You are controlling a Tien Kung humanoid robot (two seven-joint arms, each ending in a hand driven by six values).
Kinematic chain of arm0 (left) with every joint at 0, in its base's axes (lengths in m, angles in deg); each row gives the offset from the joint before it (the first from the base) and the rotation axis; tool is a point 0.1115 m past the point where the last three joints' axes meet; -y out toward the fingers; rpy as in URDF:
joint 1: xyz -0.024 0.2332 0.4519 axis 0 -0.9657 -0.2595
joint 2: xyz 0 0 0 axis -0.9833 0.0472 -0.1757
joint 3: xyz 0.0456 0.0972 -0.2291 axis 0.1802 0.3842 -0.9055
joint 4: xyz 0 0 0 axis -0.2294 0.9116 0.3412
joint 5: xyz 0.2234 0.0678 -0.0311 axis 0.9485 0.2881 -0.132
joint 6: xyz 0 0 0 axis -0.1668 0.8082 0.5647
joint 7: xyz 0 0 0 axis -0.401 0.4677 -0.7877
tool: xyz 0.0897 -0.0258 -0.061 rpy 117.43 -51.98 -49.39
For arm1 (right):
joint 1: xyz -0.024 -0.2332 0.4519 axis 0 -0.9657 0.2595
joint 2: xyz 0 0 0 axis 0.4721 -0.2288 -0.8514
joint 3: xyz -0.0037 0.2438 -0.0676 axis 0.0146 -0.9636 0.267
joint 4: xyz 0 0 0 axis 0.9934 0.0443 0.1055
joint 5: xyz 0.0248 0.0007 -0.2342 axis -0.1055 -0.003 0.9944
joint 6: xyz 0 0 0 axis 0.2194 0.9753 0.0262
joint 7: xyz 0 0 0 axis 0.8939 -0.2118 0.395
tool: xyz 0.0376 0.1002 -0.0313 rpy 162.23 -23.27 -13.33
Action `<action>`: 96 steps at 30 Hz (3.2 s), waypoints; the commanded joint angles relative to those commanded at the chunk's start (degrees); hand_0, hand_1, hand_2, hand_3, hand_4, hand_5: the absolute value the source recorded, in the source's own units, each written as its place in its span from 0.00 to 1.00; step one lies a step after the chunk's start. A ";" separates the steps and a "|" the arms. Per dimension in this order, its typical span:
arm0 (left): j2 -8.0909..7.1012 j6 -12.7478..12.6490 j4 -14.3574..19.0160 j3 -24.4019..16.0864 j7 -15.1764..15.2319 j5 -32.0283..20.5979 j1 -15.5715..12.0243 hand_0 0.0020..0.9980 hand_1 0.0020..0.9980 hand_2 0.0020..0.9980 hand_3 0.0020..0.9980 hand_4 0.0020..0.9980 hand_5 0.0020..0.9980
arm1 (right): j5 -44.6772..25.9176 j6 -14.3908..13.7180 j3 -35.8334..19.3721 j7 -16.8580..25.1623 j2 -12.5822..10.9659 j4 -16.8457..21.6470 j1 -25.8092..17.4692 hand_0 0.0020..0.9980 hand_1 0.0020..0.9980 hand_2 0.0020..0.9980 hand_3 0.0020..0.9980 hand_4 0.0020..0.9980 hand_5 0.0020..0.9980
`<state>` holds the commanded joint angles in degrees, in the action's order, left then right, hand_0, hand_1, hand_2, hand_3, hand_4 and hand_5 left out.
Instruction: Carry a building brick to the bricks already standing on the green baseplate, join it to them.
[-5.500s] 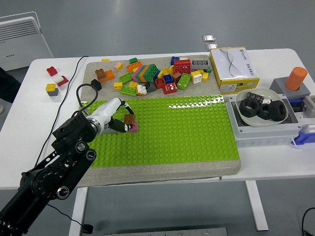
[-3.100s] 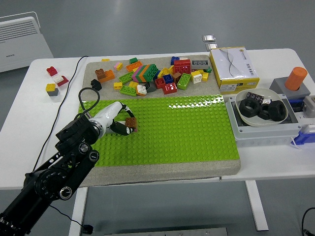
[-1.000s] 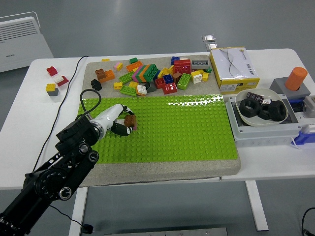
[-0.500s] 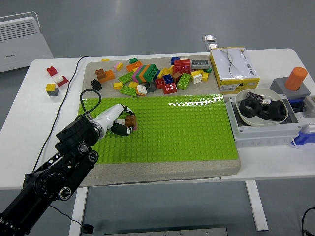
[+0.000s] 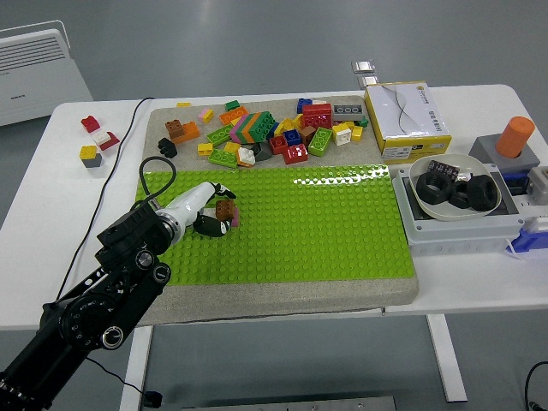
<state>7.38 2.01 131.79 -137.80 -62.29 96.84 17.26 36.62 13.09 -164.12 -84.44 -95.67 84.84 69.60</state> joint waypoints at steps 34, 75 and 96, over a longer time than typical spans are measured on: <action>-7.68 -5.06 19.04 -0.03 1.23 13.14 -6.32 0.99 0.95 0.93 0.66 0.90 0.66 | -0.45 -0.35 0.13 -0.08 -0.12 0.00 -0.51 0.67 0.62 0.72 0.79 0.85 1.00; -7.05 -8.21 11.61 5.23 1.62 13.24 -6.63 0.99 0.95 0.93 0.65 0.85 0.80 | -0.61 -0.21 0.60 -0.13 0.14 0.00 -0.03 0.68 0.62 0.73 0.80 0.84 1.00; -6.56 -8.14 11.41 6.23 1.46 12.70 -6.42 0.98 0.94 0.92 0.65 0.85 0.80 | -0.68 -0.18 0.92 -0.12 0.16 0.00 0.24 0.68 0.62 0.73 0.80 0.84 1.00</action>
<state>0.82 -6.13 143.20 -131.57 -60.83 109.54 10.84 35.94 12.91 -163.21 -84.57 -95.51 84.84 69.84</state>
